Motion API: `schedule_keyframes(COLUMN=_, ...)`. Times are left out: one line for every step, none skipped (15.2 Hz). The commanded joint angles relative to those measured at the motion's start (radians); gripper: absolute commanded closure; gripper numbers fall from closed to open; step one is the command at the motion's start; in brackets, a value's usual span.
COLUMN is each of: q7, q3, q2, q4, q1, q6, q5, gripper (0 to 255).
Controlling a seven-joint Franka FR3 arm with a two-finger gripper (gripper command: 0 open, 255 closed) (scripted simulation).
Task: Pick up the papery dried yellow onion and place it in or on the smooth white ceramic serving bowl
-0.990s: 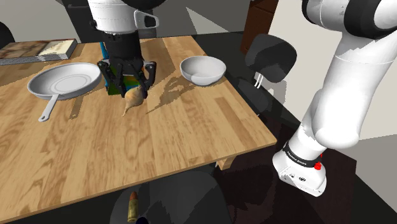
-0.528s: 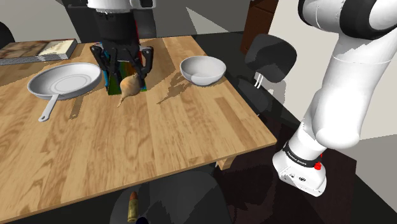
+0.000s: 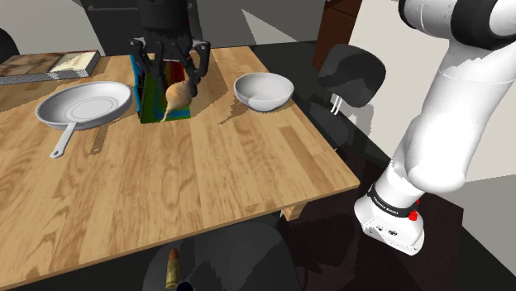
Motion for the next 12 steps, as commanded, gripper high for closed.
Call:
schedule_keyframes(q7=-0.051, q3=-0.017, q2=-0.053, q4=-0.057, q1=-0.037, q6=0.006, q5=0.028, gripper=255)
schedule_keyframes(q7=-0.079, q3=-0.028, q2=-0.081, q4=-0.089, q1=-0.055, q6=0.01, q5=0.042, gripper=255)
schedule_keyframes(q7=-0.107, q3=-0.04, q2=-0.108, q4=-0.118, q1=-0.072, q6=0.013, q5=0.054, gripper=255)
schedule_keyframes(q7=-0.135, q3=-0.052, q2=-0.133, q4=-0.145, q1=-0.088, q6=0.015, q5=0.066, gripper=255)
schedule_keyframes(q7=-0.163, q3=-0.065, q2=-0.157, q4=-0.171, q1=-0.103, q6=0.016, q5=0.076, gripper=255)
schedule_keyframes(q7=-0.191, q3=-0.079, q2=-0.179, q4=-0.194, q1=-0.117, q6=0.017, q5=0.085, gripper=255)
schedule_keyframes(q7=-0.218, q3=-0.093, q2=-0.2, q4=-0.217, q1=-0.13, q6=0.017, q5=0.093, gripper=255)
schedule_keyframes(q7=-0.246, q3=-0.107, q2=-0.22, q4=-0.237, q1=-0.143, q6=0.016, q5=0.1, gripper=255)
schedule_keyframes(q7=-0.273, q3=-0.122, q2=-0.239, q4=-0.257, q1=-0.155, q6=0.015, q5=0.106, gripper=255)
schedule_keyframes(q7=-0.3, q3=-0.137, q2=-0.256, q4=-0.275, q1=-0.166, q6=0.014, q5=0.111, gripper=255)
schedule_keyframes(q7=-0.326, q3=-0.152, q2=-0.272, q4=-0.291, q1=-0.177, q6=0.012, q5=0.114, gripper=255)
schedule_keyframes(q7=-0.353, q3=-0.167, q2=-0.287, q4=-0.306, q1=-0.188, q6=0.01, q5=0.117, gripper=255)
